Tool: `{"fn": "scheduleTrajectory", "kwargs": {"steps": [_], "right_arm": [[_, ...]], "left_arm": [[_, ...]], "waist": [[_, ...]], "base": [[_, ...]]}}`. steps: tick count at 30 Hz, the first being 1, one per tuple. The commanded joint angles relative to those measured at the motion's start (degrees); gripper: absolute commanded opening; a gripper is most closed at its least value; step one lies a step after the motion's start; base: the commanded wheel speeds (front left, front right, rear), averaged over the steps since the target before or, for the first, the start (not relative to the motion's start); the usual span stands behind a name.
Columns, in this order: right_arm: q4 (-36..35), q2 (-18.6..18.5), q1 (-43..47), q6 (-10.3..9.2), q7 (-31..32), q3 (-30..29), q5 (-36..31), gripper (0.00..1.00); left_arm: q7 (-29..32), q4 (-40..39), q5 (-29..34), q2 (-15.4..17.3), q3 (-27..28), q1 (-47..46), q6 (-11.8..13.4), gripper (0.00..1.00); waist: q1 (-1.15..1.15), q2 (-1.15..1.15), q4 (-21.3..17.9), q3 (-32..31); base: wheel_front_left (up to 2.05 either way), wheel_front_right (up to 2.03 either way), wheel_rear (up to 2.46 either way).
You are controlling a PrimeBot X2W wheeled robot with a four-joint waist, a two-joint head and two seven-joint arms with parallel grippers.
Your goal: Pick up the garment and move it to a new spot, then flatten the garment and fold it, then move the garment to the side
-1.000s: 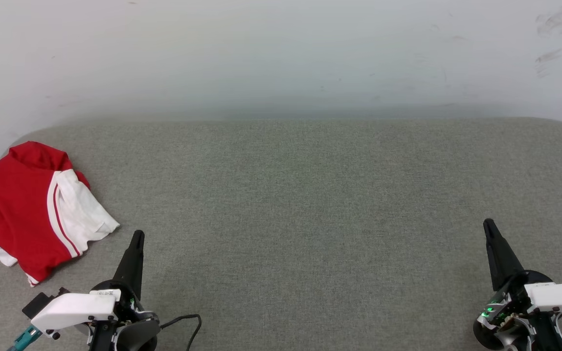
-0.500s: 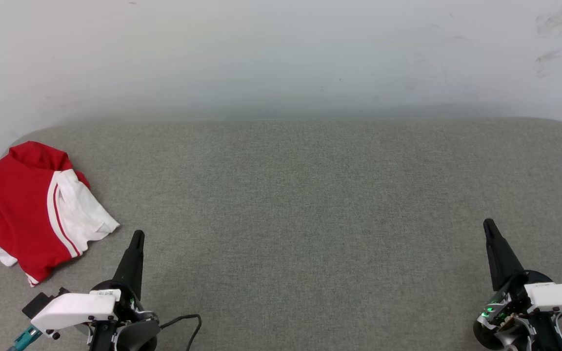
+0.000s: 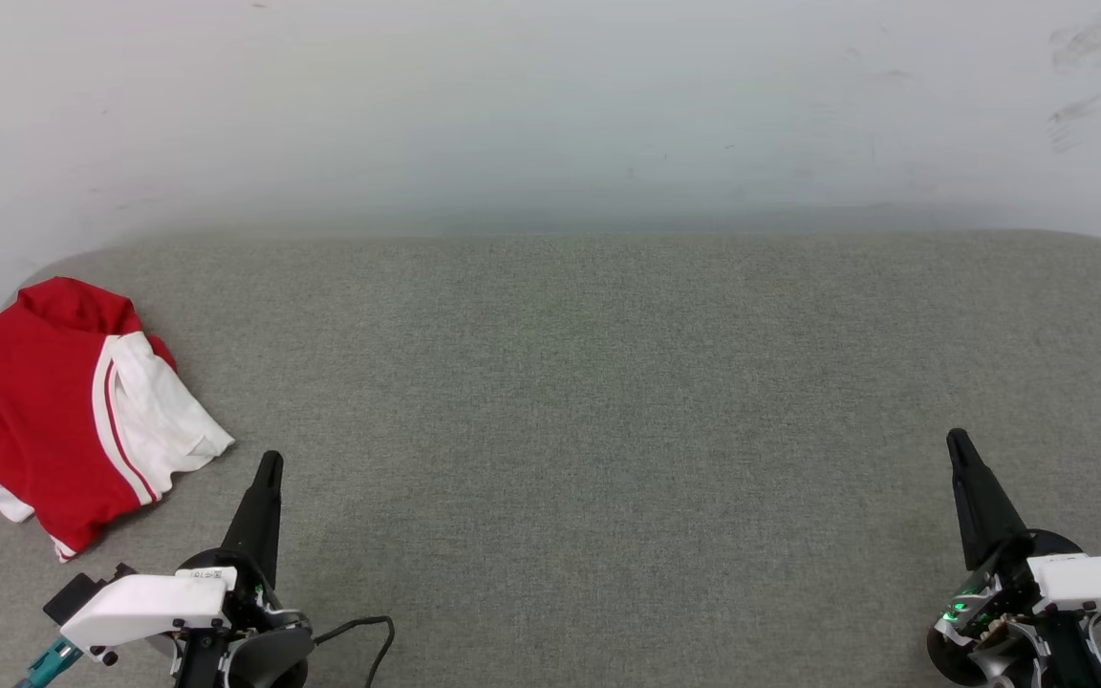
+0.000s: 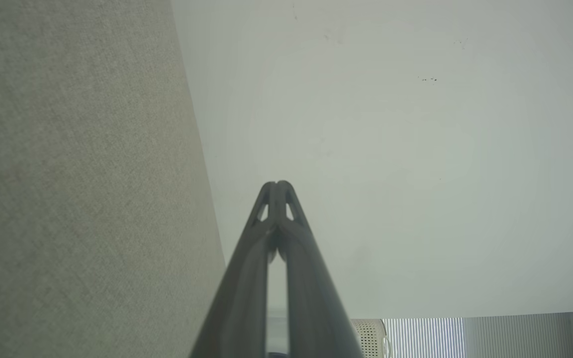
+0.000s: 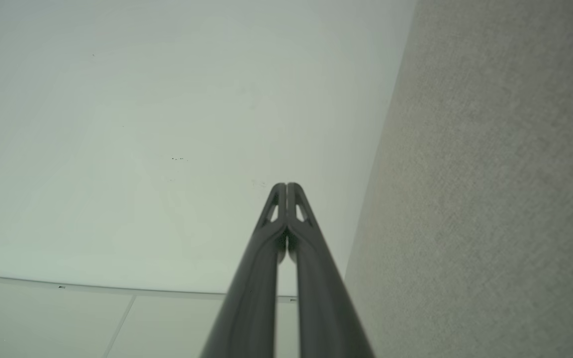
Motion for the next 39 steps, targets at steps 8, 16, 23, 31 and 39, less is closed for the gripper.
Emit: {"fn": "scheduleTrajectory", "kwargs": {"steps": [8, 16, 23, 31, 39], "right_arm": [[0.0, 0.2, -0.6, -0.02, 0.0, 0.0, -0.3, 0.0], [0.0, 0.2, -0.6, -0.02, 0.0, 0.0, -0.3, 0.0], [0.0, 0.2, -0.6, -0.02, 0.0, 0.0, -0.3, 0.0], [0.0, 0.2, -0.6, -0.02, 0.0, 0.0, -0.3, 0.0], [0.0, 0.2, -0.6, -0.02, 0.0, 0.0, -0.3, 0.0]], "left_arm": [[0.2, 0.1, 0.1, 0.0, 0.1, -0.6, 0.0, 0.0], [0.2, 0.1, 0.1, 0.0, 0.1, -0.6, 0.0, 0.0], [0.2, 0.1, 0.1, 0.0, 0.1, -0.6, 0.0, 0.0], [0.2, 0.1, 0.1, 0.0, 0.1, -0.6, 0.0, 0.0], [0.2, 0.1, 0.1, 0.0, 0.1, -0.6, 0.0, 0.0]], "waist": [[0.0, 0.0, 0.0, 0.0], [0.0, 0.0, 0.0, 0.0], [0.0, 0.0, 0.0, 0.0], [0.0, 0.0, 0.0, 0.0], [0.0, 0.0, 0.0, 0.0]], "base": [[0.0, 0.0, 0.0], [0.0, 0.0, 0.0], [0.0, 0.0, 0.0], [0.0, 0.0, 0.0], [0.0, 0.0, 0.0]]}}
